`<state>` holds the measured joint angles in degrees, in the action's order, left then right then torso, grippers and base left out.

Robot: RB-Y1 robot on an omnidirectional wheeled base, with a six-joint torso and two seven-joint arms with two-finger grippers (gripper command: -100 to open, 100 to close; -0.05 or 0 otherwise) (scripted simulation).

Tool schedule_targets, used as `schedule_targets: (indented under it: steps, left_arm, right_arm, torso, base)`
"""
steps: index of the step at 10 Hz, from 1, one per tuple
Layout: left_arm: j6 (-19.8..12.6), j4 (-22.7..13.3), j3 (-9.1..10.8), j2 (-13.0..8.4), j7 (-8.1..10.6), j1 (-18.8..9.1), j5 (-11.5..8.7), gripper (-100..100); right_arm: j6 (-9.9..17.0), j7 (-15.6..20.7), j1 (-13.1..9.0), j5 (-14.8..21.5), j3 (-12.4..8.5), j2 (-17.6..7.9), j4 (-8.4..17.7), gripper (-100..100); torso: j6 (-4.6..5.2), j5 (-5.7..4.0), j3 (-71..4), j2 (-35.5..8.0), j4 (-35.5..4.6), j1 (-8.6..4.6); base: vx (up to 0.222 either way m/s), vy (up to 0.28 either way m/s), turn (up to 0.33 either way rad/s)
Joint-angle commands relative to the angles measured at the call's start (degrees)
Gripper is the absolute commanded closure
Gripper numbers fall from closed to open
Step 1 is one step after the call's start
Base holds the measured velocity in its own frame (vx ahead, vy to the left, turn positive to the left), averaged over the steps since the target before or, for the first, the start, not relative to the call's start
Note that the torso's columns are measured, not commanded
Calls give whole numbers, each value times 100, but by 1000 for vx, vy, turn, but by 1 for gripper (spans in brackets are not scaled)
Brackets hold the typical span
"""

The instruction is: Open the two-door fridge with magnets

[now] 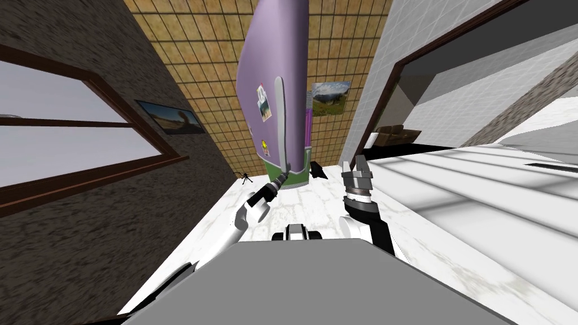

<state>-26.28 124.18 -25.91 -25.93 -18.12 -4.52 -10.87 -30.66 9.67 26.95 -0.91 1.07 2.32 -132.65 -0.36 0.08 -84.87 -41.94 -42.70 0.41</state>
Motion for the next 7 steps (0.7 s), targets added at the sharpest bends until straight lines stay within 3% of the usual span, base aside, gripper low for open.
schedule_targets:
  steps: [1, 3, 6, 7]
  left_arm:
    - [86, 202, -19, -91, -45, -20, -50, 100]
    - [136, 533, -256, -252, -115, 95, -174, 100]
    - [162, 699, -374, -332, -150, 152, -237, 100]
    - [-158, 839, -500, -439, -105, 167, -400, -100]
  right_arm:
    - [0, 0, 0, 0, 0, -1, 0, 0]
    - [0, 0, 0, 0, 0, 0, 0, 0]
    - [0, 0, 0, 0, -1, -1, 0, 0]
    - [0, 0, 0, 0, 0, 0, 0, 0]
  torso:
    - [-1, 5, 0, -2, -1, 25]
    - [-9, 9, -6, 3, -7, 35]
    - [-7, 9, -10, 0, -20, 27]
    - [-10, 7, -18, 12, -19, 13]
  base:
    - [-23, 233, -44]
    - [-46, 261, -40]
    - [-33, 272, -38]
    - [5, 65, 143]
